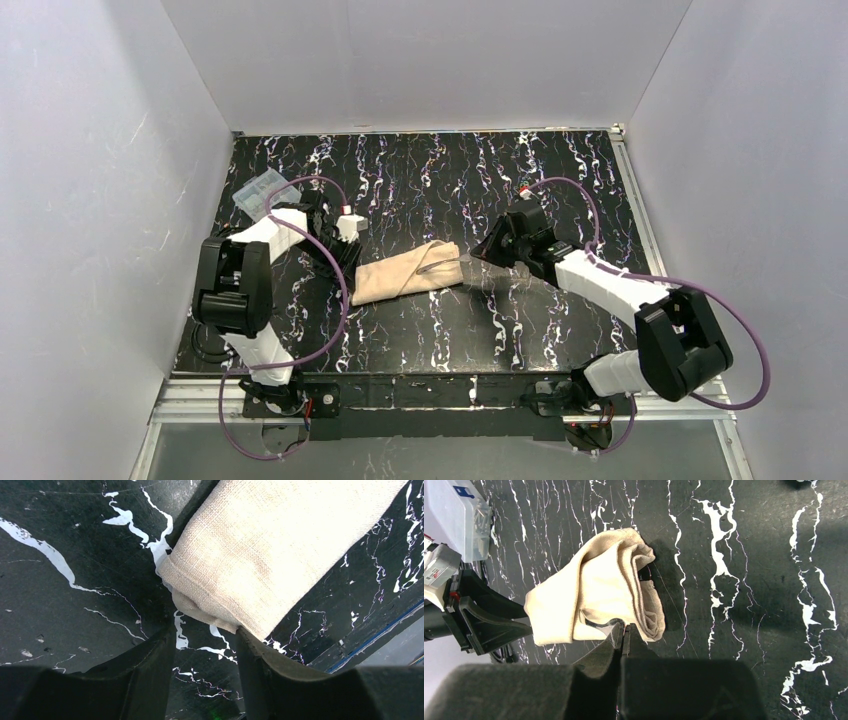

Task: Fold the napkin into a case and place the utensils inside
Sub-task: Insert the fork into the folded napkin.

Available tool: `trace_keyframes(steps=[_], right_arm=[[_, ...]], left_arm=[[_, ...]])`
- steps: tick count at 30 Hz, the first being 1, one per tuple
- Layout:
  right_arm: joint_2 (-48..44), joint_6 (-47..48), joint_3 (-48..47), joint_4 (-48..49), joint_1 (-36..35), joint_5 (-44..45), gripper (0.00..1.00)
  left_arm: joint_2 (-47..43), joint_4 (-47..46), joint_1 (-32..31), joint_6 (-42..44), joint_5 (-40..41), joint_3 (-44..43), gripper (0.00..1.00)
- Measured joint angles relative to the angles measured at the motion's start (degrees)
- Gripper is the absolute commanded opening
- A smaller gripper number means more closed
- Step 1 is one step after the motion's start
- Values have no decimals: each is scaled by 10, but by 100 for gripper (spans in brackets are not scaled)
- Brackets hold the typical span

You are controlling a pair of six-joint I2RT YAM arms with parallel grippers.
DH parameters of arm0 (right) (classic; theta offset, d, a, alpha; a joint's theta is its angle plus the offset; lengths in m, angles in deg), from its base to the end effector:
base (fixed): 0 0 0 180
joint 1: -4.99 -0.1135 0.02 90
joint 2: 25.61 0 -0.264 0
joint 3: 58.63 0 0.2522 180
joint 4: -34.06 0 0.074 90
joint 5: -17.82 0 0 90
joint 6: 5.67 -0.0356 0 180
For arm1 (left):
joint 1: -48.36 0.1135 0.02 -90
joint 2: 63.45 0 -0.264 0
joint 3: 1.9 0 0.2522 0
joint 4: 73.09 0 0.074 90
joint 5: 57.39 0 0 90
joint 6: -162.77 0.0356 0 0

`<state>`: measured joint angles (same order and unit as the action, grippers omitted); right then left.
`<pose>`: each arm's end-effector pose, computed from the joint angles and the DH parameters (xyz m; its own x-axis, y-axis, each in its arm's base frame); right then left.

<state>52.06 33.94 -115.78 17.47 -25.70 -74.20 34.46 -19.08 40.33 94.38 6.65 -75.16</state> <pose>0.2463 0.1477 0.2169 -0.7424 0.4547 -0.4921 0.0591 0.7760 0.6279 0.3012 -0.0582 0.1659 -0.8250 0.4508 -0.3409 0.5536 0.7661 -0.3266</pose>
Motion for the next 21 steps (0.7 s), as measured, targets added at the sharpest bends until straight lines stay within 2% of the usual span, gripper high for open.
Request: trace_keyframes(steps=[21], right_arm=[[55, -18, 21, 92, 2, -47, 1]], left_arm=[[13, -6, 0, 7, 12, 0, 31]])
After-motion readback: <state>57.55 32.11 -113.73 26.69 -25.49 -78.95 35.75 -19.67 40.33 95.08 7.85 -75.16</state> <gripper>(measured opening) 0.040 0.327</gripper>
